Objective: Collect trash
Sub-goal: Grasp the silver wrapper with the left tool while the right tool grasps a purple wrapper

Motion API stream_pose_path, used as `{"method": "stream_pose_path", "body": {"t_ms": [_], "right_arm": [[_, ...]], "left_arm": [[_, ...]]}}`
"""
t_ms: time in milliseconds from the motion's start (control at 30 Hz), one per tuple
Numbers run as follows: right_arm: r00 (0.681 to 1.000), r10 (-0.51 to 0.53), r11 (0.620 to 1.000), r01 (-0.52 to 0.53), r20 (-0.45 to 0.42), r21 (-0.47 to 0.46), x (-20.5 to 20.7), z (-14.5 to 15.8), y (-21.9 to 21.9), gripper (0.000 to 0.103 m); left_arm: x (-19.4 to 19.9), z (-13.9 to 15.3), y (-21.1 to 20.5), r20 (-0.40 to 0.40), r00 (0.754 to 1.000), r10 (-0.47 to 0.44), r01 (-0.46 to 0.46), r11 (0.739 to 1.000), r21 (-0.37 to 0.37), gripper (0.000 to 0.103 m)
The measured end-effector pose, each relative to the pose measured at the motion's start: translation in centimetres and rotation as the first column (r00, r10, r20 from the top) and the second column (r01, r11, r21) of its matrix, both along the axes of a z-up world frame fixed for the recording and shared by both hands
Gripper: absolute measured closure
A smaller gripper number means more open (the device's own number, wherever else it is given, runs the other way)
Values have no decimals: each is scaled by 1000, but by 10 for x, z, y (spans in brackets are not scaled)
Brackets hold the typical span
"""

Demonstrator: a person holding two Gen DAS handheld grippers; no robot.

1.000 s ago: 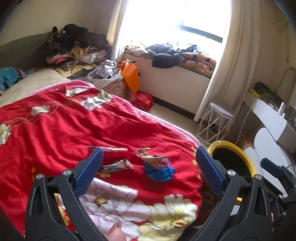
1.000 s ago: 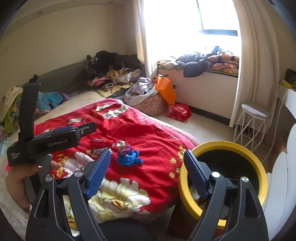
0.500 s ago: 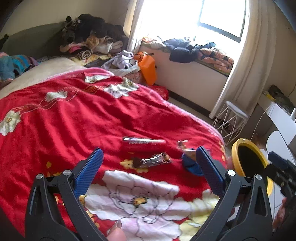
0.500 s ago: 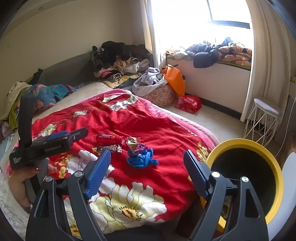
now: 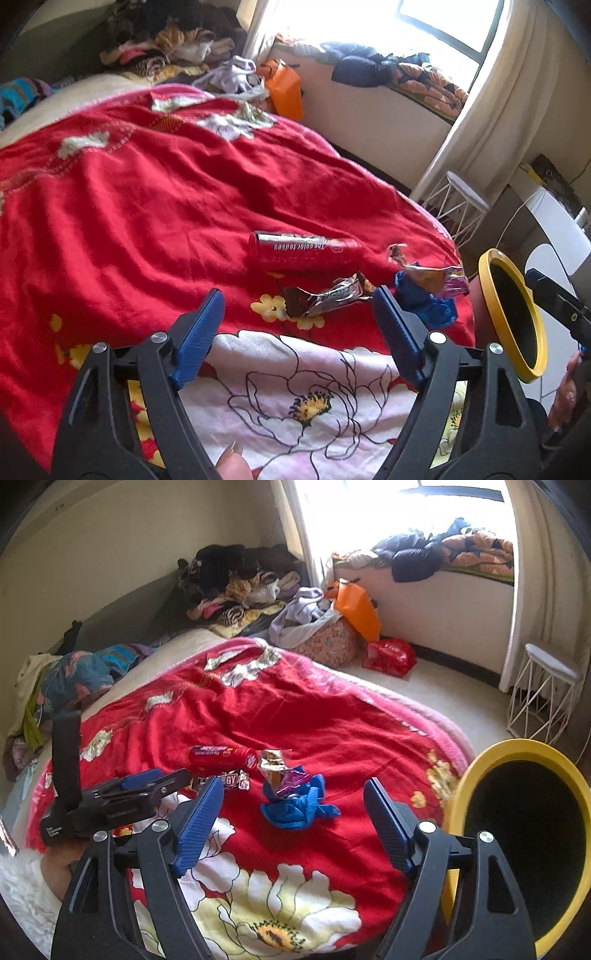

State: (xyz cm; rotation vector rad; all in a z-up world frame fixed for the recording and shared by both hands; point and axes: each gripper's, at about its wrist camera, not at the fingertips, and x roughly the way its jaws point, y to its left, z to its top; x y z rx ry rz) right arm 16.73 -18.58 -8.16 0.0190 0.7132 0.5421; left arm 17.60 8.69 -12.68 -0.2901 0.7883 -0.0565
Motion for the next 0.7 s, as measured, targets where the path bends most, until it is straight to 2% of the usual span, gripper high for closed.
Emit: {"method": "stream_pose_path", "body": {"t_ms": [133, 367, 467, 500, 600, 667, 700], "right_arm": [[999, 25, 1000, -25, -33, -18, 14, -11, 14, 37], [993, 21, 999, -26, -115, -41, 43, -37, 28, 51], [990, 30, 999, -35, -135, -36, 50, -43, 33, 65], [990, 35, 999, -40, -138, -37, 52, -44, 34, 78], [990, 49, 998, -55, -132, -42, 50, -42, 39, 78], [993, 51, 998, -56, -110, -39, 44, -39, 38, 78], [994, 47, 998, -52, -102, -40, 43, -37, 37, 78]], "left_arm": [[9, -13, 3, -30, 1000, -4, 2, 999, -54, 41], [15, -19, 7, -28, 1000, -3, 0, 993, -114, 46], [19, -21, 5, -33, 999, -8, 5, 993, -116, 53], [19, -21, 5, -33, 999, -11, 7, 993, -119, 54], [21, -22, 1, -34, 999, -18, 14, 993, -118, 60], [21, -23, 0, -36, 999, -22, 18, 993, -117, 69], [21, -24, 0, -38, 999, -25, 20, 993, -119, 71]]}}
